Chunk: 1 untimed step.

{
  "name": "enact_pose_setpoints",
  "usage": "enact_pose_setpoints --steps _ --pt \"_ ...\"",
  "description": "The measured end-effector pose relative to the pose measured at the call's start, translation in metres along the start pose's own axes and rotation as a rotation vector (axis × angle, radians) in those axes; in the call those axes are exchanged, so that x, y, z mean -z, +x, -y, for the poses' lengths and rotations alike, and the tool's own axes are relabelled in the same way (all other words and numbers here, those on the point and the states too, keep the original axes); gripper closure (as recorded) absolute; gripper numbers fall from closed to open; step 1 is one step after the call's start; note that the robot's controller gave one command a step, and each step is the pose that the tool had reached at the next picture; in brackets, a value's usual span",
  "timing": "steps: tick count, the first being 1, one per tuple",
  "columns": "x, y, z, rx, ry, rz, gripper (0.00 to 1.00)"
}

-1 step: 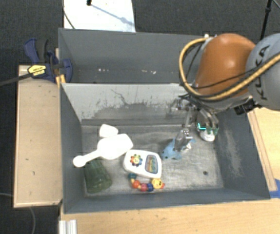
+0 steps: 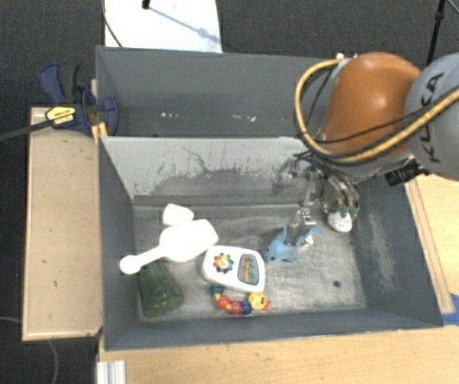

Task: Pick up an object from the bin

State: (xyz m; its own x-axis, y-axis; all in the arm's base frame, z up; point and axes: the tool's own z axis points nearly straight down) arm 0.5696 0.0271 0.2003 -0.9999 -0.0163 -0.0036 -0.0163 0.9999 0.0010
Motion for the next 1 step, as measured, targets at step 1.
enact_pose_setpoints --steps 1 --pt "-0.0438 0.0025 0.0118 0.088 0.001 0.003 0.0"
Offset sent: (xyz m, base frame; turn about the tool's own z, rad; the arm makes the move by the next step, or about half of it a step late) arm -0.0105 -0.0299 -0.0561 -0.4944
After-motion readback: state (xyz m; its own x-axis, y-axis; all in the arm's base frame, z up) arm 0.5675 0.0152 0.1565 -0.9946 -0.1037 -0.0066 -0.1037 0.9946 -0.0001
